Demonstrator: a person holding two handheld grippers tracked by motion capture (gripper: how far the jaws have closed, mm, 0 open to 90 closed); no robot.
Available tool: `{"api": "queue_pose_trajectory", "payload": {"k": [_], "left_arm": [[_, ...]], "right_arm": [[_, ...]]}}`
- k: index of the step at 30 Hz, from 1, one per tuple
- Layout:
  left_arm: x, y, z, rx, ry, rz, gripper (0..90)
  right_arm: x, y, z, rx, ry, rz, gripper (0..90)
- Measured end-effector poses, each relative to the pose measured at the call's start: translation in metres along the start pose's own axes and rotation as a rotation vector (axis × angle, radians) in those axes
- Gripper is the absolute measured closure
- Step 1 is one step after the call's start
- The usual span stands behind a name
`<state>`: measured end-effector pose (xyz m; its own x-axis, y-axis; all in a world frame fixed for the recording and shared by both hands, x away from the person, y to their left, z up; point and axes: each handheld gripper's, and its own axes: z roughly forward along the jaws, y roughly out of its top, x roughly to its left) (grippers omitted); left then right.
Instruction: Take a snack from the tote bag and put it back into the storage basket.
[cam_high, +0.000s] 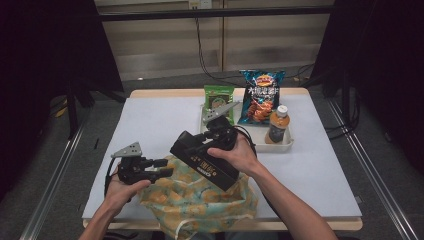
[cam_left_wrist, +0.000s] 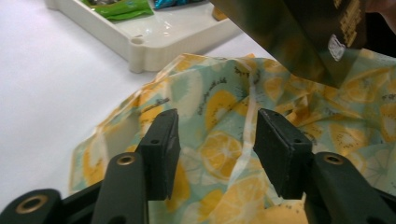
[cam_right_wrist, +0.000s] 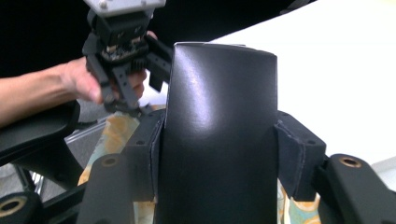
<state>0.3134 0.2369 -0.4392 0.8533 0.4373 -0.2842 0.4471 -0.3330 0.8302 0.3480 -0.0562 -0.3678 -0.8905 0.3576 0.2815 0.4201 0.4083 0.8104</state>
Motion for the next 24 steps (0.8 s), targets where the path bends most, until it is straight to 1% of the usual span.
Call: {"api": "queue_pose_trajectory", "payload": {"k": [2,3,5,7,8,9,11,12,14,15,18,19,20,21,22,23,24], "left_arm": [[-0.003,0.001,0.002,0.003,-0.007,0.005,48.2],[-0.005,0.002,0.003,0.002,-0.008,0.002,47.7],[-0.01,0.004,0.005,-0.015,-0.026,0.012,45.9],[-0.014,0.007,0.008,-0.029,-0.036,0.015,41.9],[-0.016,0.008,0.01,-0.03,-0.046,0.013,40.6],[-0.019,0.009,0.011,-0.036,-0.043,0.018,40.3],[-0.024,0.012,0.015,-0.049,-0.061,0.014,36.2],[-0.027,0.014,0.016,-0.061,-0.062,0.013,34.3],[-0.03,0.017,0.018,-0.067,-0.085,0.02,31.5],[-0.032,0.018,0.02,-0.074,-0.083,0.022,31.0],[-0.037,0.021,0.024,-0.085,-0.095,0.027,25.9],[-0.037,0.023,0.025,-0.094,-0.107,0.026,24.7],[-0.039,0.024,0.026,-0.107,-0.108,0.024,23.3],[-0.04,0.026,0.025,-0.108,-0.115,0.028,21.8],[-0.042,0.027,0.025,-0.12,-0.125,0.025,21.2],[-0.044,0.029,0.025,-0.132,-0.125,0.029,20.7],[-0.045,0.03,0.025,-0.138,-0.134,0.032,20.3]], "right_arm": [[0.0,-0.001,-0.003,-0.034,-0.005,0.001,41.9],[0.0,-0.001,-0.004,-0.044,-0.005,0.002,41.9],[-0.001,-0.001,-0.006,-0.083,-0.003,-0.002,42.0],[0.001,-0.001,-0.007,-0.123,-0.005,-0.01,42.1],[0.001,0.0,-0.008,-0.14,0.003,-0.012,42.2],[0.001,0.0,-0.01,-0.16,0.004,-0.01,42.2],[0.002,0.001,-0.012,-0.201,0.009,-0.019,42.3],[0.003,0.002,-0.013,-0.214,0.008,-0.018,42.3],[0.004,0.002,-0.015,-0.235,0.004,-0.026,42.4],[0.005,0.002,-0.015,-0.242,0.008,-0.027,42.4],[0.006,0.004,-0.019,-0.278,0.004,-0.033,42.5],[0.006,0.005,-0.02,-0.289,0.005,-0.031,42.5],[0.007,0.006,-0.022,-0.301,0.005,-0.033,42.5],[0.008,0.007,-0.023,-0.311,0.006,-0.036,42.5],[0.009,0.008,-0.025,-0.321,0.004,-0.04,42.6],[0.009,0.009,-0.026,-0.337,0.002,-0.042,42.6],[0.01,0.01,-0.027,-0.345,0.009,-0.041,42.6]]}}
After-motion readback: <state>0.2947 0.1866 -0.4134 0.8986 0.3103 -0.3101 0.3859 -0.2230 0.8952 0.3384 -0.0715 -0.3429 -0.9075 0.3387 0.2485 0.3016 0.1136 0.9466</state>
